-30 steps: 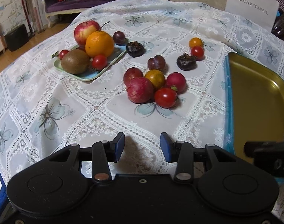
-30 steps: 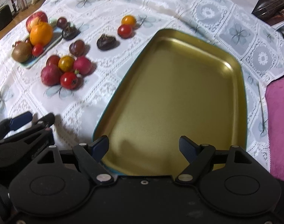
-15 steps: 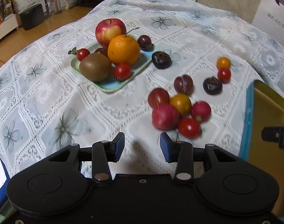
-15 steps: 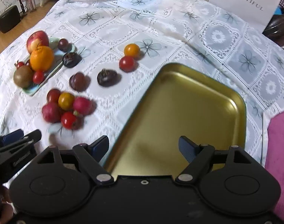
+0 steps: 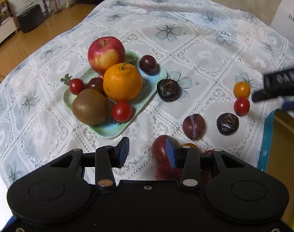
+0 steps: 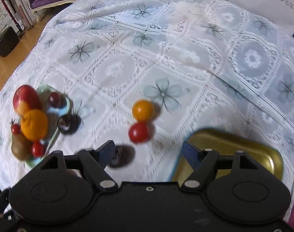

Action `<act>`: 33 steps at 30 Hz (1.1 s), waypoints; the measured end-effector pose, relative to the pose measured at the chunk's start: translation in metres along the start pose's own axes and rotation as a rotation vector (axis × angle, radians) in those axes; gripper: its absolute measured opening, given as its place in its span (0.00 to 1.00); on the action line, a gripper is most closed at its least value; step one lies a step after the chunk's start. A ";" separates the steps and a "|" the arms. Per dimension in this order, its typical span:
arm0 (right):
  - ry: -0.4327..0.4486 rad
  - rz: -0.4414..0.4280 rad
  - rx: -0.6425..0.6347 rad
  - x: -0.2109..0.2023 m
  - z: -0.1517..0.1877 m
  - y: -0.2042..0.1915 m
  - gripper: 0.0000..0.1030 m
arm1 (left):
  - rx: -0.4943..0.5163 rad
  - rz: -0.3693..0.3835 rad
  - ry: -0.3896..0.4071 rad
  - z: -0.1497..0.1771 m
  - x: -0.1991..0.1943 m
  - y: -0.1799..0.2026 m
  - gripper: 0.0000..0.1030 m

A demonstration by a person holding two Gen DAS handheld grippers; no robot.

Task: Organize fruits
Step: 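Grasp the orange cherry tomato with the right tool while the left tool reaches toward the red plum, then carry the orange tomato over the gold tray with the right tool while the left tool grasps the red plum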

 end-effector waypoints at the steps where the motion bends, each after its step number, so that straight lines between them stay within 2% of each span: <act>1: 0.004 0.015 -0.010 0.007 -0.005 -0.002 0.67 | 0.000 0.005 -0.003 0.001 0.004 -0.001 0.49; 2: 0.006 0.030 -0.023 0.013 -0.008 -0.003 0.52 | -0.002 0.010 -0.008 0.003 0.008 -0.002 0.49; 3: 0.003 0.047 -0.044 0.022 -0.011 -0.006 0.33 | -0.003 0.016 -0.020 0.004 0.011 -0.002 0.49; 4: -0.005 0.060 -0.060 0.029 -0.013 -0.005 0.19 | -0.001 0.023 -0.031 0.006 0.015 -0.003 0.49; 5: -0.013 0.071 -0.065 0.037 -0.016 -0.006 0.18 | 0.002 0.030 -0.036 0.006 0.016 -0.003 0.49; 7: -0.014 0.073 -0.038 0.051 -0.023 -0.005 0.23 | 0.002 0.035 -0.028 0.005 0.017 -0.005 0.49; 10: 0.050 0.043 -0.016 0.048 -0.035 -0.011 0.31 | -0.003 0.032 -0.012 0.002 0.016 -0.011 0.49; 15: 0.018 0.018 -0.030 0.057 -0.041 -0.025 0.39 | -0.036 0.047 -0.005 -0.001 0.017 -0.017 0.49; 19: -0.027 -0.001 -0.049 0.071 -0.037 -0.037 0.41 | -0.051 0.045 -0.008 -0.001 0.019 -0.022 0.49; 22: -0.042 0.029 -0.053 0.083 -0.034 -0.042 0.41 | -0.056 0.050 -0.009 0.000 0.020 -0.024 0.49; 25: -0.047 0.051 -0.054 0.093 -0.033 -0.042 0.36 | -0.054 0.057 -0.010 -0.001 0.022 -0.024 0.49; 33: -0.016 0.007 -0.016 0.061 -0.026 -0.030 0.35 | -0.015 0.091 0.000 -0.005 0.023 -0.011 0.49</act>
Point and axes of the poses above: each gripper's, at about its wrist camera, not at the fingertips, and x roughly the way its jaws point, y to its right, z to its underside, the point moved 10 cm from there along x, roughly the way its jaws point, and after that the axes turned 8 degrees about x, right-handed, at the moved point
